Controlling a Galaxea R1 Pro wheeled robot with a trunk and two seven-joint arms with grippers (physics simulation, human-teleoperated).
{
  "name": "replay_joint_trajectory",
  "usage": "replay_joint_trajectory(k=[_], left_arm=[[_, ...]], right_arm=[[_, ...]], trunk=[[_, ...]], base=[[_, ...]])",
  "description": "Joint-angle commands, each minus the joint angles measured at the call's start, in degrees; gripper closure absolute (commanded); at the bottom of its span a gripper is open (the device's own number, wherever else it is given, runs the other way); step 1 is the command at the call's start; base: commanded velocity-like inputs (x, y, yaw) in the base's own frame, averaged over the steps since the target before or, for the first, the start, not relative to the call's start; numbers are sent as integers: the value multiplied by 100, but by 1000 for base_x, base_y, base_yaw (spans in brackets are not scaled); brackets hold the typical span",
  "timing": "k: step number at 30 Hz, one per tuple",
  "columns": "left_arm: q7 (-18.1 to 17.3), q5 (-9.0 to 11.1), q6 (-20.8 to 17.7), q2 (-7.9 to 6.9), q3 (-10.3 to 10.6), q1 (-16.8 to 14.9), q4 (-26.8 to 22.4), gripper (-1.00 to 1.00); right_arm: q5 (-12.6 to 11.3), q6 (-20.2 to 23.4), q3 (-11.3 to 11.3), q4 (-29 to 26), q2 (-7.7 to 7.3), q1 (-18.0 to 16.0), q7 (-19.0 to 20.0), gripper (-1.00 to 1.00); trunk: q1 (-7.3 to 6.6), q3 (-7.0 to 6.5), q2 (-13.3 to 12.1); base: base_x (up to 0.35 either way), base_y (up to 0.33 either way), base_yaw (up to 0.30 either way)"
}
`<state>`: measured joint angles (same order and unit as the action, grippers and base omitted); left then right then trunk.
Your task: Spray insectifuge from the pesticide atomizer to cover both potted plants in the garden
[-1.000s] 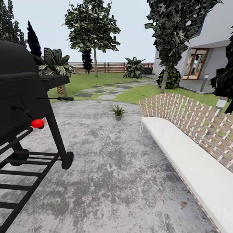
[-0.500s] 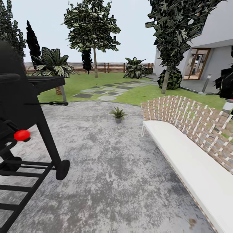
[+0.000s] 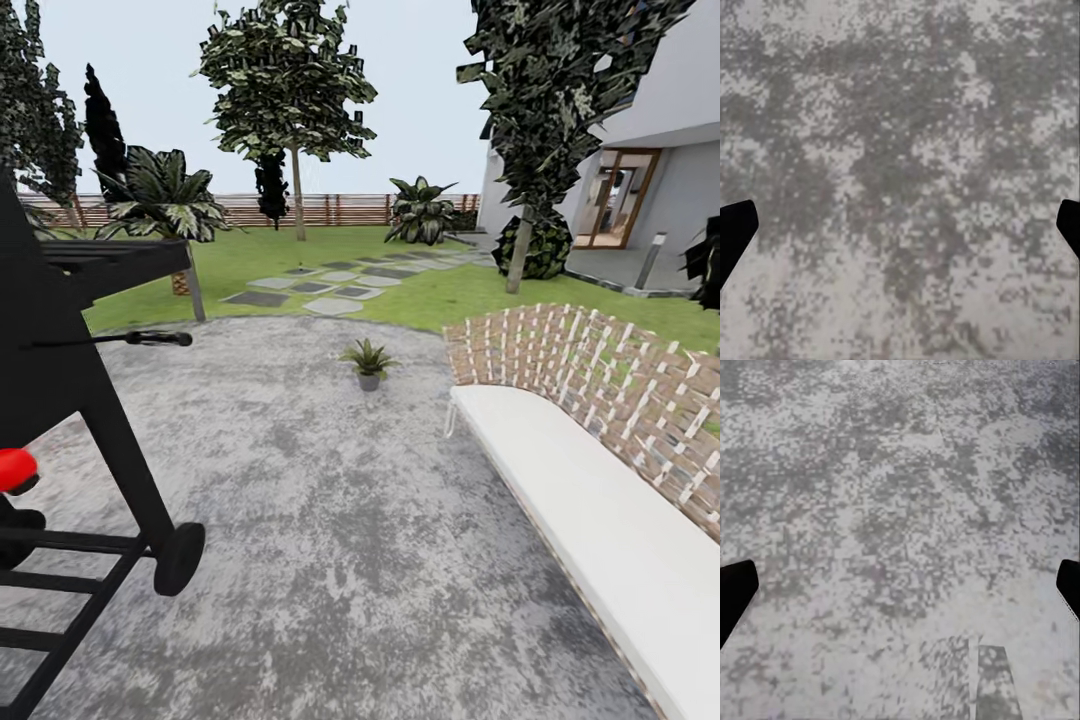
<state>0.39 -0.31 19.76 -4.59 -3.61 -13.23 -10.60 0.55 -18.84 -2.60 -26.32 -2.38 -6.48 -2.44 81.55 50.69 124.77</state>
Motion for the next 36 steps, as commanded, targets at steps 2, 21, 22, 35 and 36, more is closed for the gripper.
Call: replay_joint_trajectory(k=[2, 21, 22, 35, 36], left_arm=[[-4, -4, 19, 2, -28, -4, 6, -100], [-4, -4, 20, 2, -26, -4, 6, -100], [-4, -4, 20, 2, -26, -4, 6, -100], [-4, -4, 22, 2, -28, -4, 6, -100], [-4, -4, 21, 2, -27, -4, 6, -100]], right_arm=[[6, -16, -3, 4, 1, -3, -10, -100], [6, -23, -3, 4, -26, -3, -11, -100], [6, -23, -3, 4, -26, -3, -11, -100], [5, -23, -3, 4, -26, -3, -12, -100], [5, -23, -3, 4, -26, -3, -15, -100]], trunk=[[2, 3, 2], [2, 2, 2], [2, 2, 2], [2, 2, 2], [2, 2, 2]], base=[[339, 0, 26], [339, 0, 2], [339, 0, 0], [339, 0, 25], [339, 0, 170]])
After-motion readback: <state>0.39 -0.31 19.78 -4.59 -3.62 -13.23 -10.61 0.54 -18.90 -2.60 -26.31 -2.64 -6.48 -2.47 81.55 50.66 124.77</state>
